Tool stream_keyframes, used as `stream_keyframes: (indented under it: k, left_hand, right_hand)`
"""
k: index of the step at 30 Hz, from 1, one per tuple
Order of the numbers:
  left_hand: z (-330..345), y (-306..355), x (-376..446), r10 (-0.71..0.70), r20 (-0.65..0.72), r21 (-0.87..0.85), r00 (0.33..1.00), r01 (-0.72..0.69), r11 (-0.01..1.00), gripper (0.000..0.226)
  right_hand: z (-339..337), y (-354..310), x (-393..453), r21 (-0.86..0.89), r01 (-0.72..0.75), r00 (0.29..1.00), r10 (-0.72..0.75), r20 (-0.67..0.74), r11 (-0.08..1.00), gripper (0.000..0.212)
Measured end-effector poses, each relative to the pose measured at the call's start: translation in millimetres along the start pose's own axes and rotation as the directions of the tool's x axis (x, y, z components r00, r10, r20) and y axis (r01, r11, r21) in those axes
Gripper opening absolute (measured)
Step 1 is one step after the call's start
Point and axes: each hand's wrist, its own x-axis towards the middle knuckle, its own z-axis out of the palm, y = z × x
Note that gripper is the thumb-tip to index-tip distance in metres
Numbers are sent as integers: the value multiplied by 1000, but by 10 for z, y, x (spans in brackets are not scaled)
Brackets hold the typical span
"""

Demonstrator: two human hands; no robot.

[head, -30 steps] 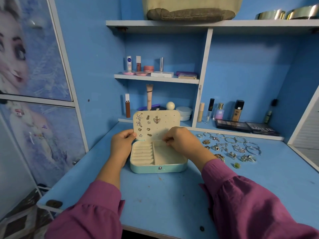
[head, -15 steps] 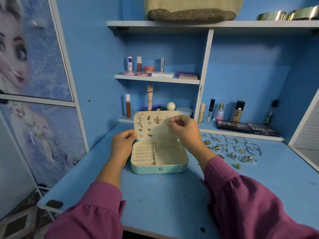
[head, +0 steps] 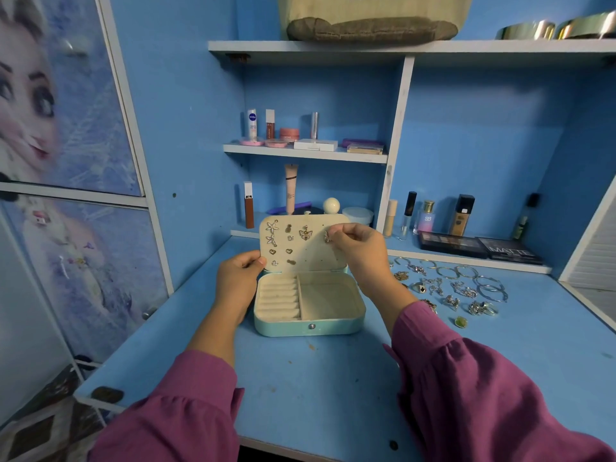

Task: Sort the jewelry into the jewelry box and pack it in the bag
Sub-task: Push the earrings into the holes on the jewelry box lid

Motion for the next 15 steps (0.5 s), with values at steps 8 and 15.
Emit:
stream_keyframes:
  k: [8, 15]
  left_hand:
    - [-11, -45, 33, 11, 27, 0, 1000, -11, 1000, 19]
    - [-8, -51, 41, 1, 21, -14, 1000, -1, 1000, 20]
  right_hand:
    - [16, 16, 34, 11, -15, 999, 15, -38, 1000, 3]
    - [63, -3, 44, -47, 59, 998, -60, -14, 997, 10]
